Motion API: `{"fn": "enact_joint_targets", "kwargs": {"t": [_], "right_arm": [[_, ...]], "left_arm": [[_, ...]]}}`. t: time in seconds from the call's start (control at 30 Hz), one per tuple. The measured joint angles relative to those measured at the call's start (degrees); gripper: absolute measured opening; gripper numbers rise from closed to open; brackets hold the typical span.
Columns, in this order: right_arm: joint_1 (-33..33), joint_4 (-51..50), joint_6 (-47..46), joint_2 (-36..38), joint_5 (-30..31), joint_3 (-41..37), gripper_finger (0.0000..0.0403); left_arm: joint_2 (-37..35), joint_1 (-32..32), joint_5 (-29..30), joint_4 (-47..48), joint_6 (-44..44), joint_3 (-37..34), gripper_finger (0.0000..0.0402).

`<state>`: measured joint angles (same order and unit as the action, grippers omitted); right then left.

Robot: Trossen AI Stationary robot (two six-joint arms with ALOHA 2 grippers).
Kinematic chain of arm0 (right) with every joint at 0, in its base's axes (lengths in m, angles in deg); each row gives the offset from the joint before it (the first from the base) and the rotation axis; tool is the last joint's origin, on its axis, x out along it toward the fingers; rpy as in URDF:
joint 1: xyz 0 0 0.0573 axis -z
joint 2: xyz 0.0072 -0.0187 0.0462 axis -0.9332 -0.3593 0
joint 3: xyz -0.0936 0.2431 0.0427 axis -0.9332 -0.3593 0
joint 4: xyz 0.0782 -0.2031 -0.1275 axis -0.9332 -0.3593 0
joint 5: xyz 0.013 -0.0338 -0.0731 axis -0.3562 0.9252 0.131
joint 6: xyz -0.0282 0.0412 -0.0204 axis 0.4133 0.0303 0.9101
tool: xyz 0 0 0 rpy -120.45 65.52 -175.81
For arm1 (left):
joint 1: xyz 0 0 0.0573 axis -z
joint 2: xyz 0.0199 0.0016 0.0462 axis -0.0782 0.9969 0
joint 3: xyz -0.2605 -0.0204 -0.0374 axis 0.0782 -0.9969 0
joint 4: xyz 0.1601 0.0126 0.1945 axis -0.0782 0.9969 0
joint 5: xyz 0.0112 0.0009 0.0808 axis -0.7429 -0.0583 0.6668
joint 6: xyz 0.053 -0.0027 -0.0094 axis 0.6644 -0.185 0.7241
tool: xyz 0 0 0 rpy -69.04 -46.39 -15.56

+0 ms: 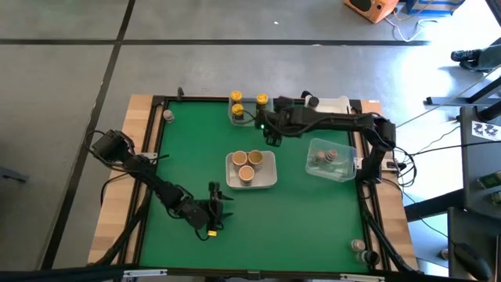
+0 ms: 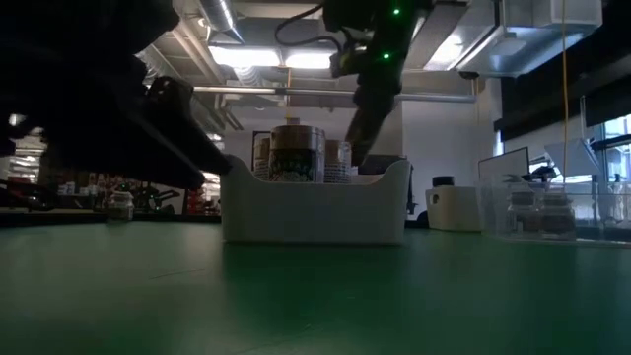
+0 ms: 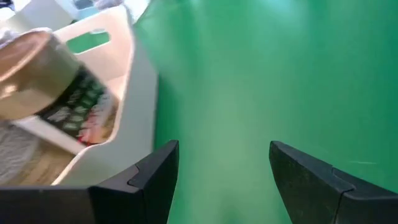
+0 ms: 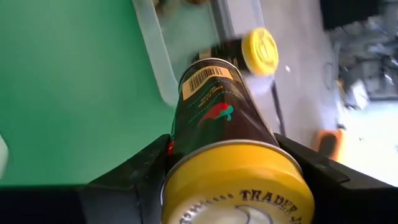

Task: Sort spices by type
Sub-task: Put the yellow seasoning bottle into the top transparent bin

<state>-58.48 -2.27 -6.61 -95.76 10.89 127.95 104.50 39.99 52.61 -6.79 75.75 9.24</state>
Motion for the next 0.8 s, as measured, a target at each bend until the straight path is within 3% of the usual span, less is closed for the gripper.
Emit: {"fn": "enact_joint_targets", "kwargs": {"t": [0.33,0.57,0.8], "right_arm": [[6.5,13.18,8.95,0.0,-12.02,0.0,0.024],[10.75,14.15,10.08,-1.15,-19.67,0.0,0.0242],[13.47,14.05,12.84,-4.74,-22.76,0.0,0.024]], "left_arm": [[0.0,-4.1,2.44,1.85,1.15,0.0,0.0233],[0.0,-5.24,2.42,2.0,-1.99,0.0,0.0233],[0.0,-5.84,2.38,1.95,-6.76,0.0,0.0233]]}}
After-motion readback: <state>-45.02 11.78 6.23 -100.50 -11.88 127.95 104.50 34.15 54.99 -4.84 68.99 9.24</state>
